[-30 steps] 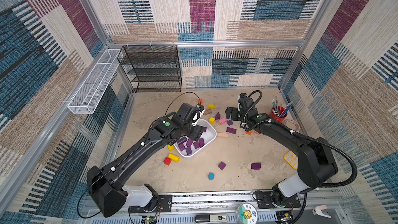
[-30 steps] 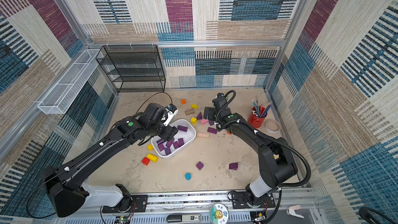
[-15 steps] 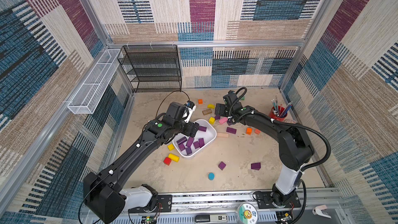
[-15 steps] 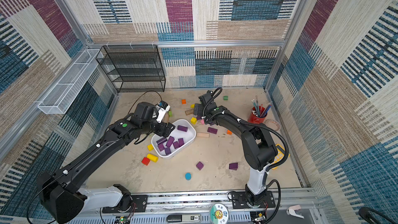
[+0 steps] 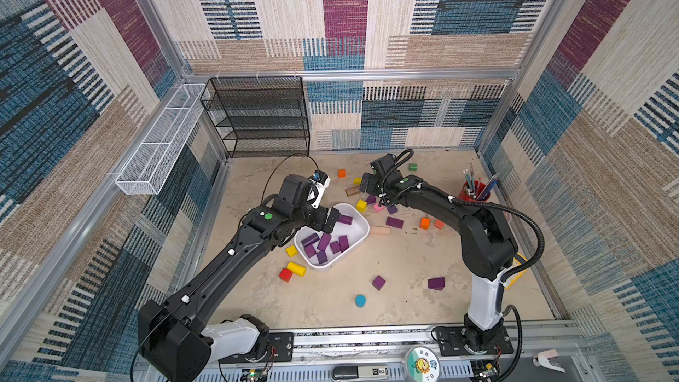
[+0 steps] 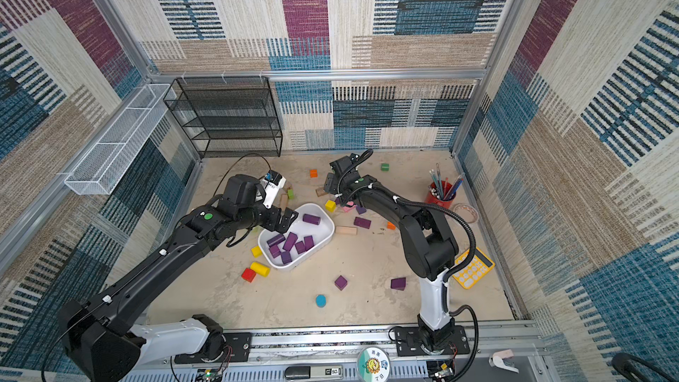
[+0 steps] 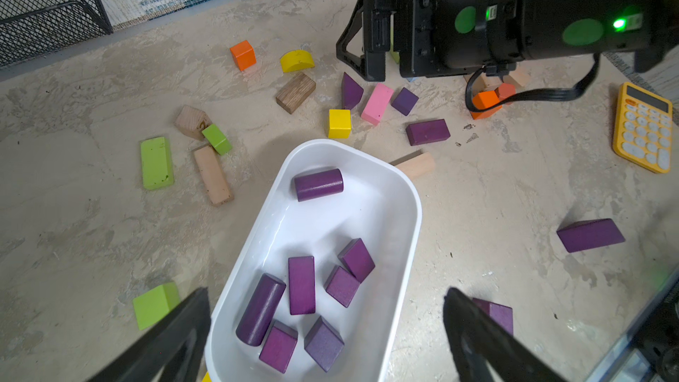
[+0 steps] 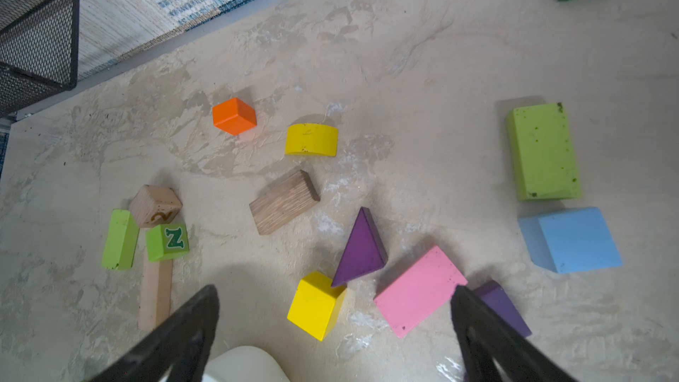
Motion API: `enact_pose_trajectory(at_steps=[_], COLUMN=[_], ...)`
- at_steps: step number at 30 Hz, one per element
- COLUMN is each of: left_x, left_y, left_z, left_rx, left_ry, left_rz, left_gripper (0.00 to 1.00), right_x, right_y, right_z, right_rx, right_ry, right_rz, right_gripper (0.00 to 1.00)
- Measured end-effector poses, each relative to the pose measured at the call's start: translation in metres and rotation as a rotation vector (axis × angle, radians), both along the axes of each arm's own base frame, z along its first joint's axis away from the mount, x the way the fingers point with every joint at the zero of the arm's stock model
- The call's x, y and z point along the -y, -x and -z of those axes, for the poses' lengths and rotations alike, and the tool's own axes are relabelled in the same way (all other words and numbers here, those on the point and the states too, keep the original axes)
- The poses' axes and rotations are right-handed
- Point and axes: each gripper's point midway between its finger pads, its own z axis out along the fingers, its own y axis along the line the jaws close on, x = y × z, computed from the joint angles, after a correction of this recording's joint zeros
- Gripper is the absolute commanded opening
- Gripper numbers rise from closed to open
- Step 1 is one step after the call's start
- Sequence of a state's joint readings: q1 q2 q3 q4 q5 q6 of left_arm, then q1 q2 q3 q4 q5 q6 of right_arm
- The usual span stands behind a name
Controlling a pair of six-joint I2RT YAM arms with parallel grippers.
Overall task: Pick purple bricks into the storage bin
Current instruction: Pick up the building block from the center of the board.
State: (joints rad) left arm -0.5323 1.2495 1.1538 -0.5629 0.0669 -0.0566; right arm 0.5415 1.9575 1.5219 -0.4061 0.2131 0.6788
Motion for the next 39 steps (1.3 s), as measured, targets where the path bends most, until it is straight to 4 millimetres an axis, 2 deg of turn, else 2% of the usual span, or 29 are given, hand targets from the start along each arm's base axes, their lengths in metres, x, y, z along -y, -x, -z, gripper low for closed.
enact_pose_trajectory(at_steps=[7, 13, 18, 22, 32, 39], left_x=[0.003, -0.001, -0.005, -0.005, -0.004, -0.002], left_y=[-0.001, -0.003, -0.004, -0.003, 0.002, 0.004], left_z=[0.001, 0.001, 0.002, 0.000, -0.010, -0.012], left_rx=[-0.014, -0.013, -0.012, -0.011, -0.007, -0.016], left_ry=[0.016, -0.002, -0.015, -0.014, 0.029, 0.052], left_rz=[0.000, -0.021, -0.040, -0.042, -0.039, -0.037], left_gripper=[0.97, 0.94, 0.92, 0.91, 0.90, 0.88], right_x=[-0.005, -0.009, -0.009, -0.006, -0.009, -0.016], right_y=[-0.003, -0.007, -0.004, -0.001, -0.005, -0.012], right_z=[0.011, 0.011, 0.022, 0.030, 0.045, 0.054], right_rx=[-0.042, -0.058, -0.092, -0.113, -0.143, -0.156], right_ry=[0.000, 0.006, 0.030, 0.050, 0.080, 0.090], right_rz=[0.030, 0.053, 0.064, 0.072, 0.080, 0.079], right_gripper=[0.93, 0.82, 0.76, 0.75, 0.63, 0.62])
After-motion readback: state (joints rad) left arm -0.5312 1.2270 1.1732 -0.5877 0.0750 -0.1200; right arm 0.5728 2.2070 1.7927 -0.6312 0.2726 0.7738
